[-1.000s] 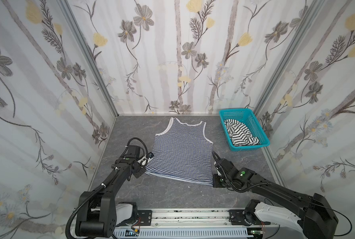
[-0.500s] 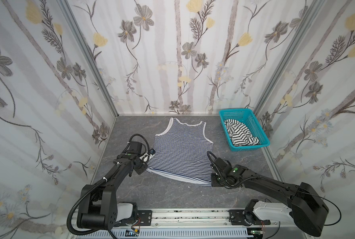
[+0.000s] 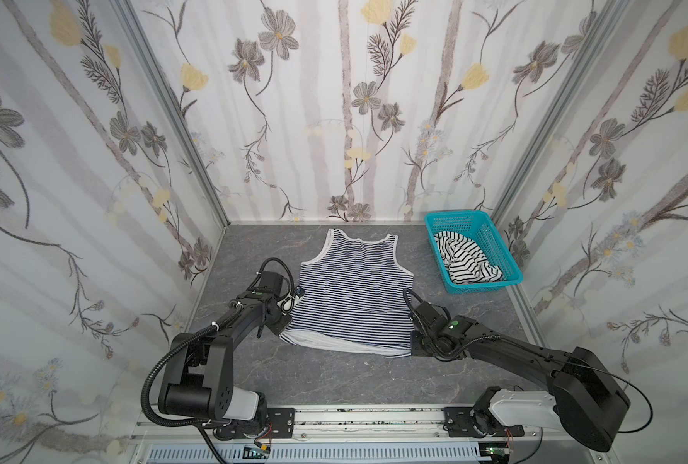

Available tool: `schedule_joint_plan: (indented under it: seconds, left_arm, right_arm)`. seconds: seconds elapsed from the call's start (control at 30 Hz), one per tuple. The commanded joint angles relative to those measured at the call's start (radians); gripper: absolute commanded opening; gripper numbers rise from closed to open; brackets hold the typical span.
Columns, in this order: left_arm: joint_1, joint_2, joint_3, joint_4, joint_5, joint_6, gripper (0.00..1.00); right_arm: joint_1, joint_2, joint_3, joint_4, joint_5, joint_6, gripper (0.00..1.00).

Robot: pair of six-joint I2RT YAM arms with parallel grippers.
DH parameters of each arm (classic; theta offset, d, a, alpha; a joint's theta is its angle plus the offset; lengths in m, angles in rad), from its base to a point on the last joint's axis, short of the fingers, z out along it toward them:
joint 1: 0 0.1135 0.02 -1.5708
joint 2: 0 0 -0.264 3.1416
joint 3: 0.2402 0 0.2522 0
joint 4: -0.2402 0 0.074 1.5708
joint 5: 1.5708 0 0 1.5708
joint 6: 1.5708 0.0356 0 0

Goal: Fold and stack tank tops
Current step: Smooth out the tank top at the center of the table.

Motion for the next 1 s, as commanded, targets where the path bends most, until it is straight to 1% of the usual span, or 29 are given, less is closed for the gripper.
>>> schedule_joint_plan:
  seconds: [0.0, 0.07, 0.13, 0.17, 0.23, 0.3, 0.37, 0.4, 0.43, 0.5, 0.57, 0.6, 0.73, 0.87, 0.97]
  left_arm:
    - [0.0, -0.043, -0.027, 0.01, -0.007, 0.023, 0.07]
    - [-0.004, -0.082, -0.06, 0.006, -0.006, 0.044, 0.07]
    - [-0.009, -0.128, -0.1, -0.002, -0.009, 0.073, 0.05]
    - [-0.011, -0.144, -0.118, -0.007, -0.012, 0.086, 0.05]
    - [-0.017, -0.164, -0.156, -0.016, -0.027, 0.117, 0.04]
    - [-0.017, -0.192, -0.166, -0.017, -0.037, 0.122, 0.04]
    - [-0.016, -0.199, -0.144, -0.015, -0.023, 0.093, 0.07]
    - [-0.017, -0.201, -0.12, -0.016, -0.005, 0.068, 0.12]
    - [-0.017, -0.2, -0.089, -0.015, 0.02, 0.041, 0.17]
    - [-0.019, -0.186, -0.029, -0.014, 0.081, -0.01, 0.18]
    - [-0.033, -0.17, 0.019, -0.014, 0.136, -0.046, 0.22]
    - [-0.049, -0.137, 0.038, -0.014, 0.154, -0.059, 0.23]
    - [-0.148, -0.025, 0.091, -0.014, 0.183, -0.102, 0.27]
    - [-0.206, 0.095, 0.132, -0.014, 0.215, -0.136, 0.31]
    - [-0.241, 0.136, 0.131, -0.015, 0.226, -0.146, 0.32]
  right_arm:
    - [-0.008, -0.01, -0.004, 0.027, 0.02, -0.018, 0.02]
    - [-0.007, -0.029, -0.011, 0.029, -0.005, -0.025, 0.06]
    - [-0.008, -0.055, -0.021, 0.037, -0.034, -0.031, 0.18]
    - [-0.007, -0.065, -0.023, 0.035, -0.047, -0.035, 0.22]
    - [-0.006, -0.088, -0.023, 0.013, -0.052, -0.035, 0.32]
    - [-0.007, -0.11, -0.017, -0.011, -0.042, -0.035, 0.41]
    - [-0.008, -0.132, 0.0, -0.021, -0.035, -0.034, 0.45]
    - [-0.008, -0.138, 0.013, -0.016, -0.045, -0.03, 0.48]
    - [-0.006, -0.138, 0.024, 0.003, -0.069, -0.023, 0.48]
    - [0.001, -0.121, 0.04, 0.061, -0.121, -0.016, 0.49]
    - [0.009, -0.083, 0.06, 0.105, -0.153, -0.012, 0.49]
    - [0.01, -0.059, 0.068, 0.131, -0.172, -0.012, 0.49]
    - [0.018, 0.036, 0.081, 0.233, -0.237, -0.014, 0.5]
    - [0.035, 0.101, 0.089, 0.27, -0.263, -0.016, 0.52]
    - [0.063, 0.114, 0.091, 0.276, -0.268, -0.009, 0.53]
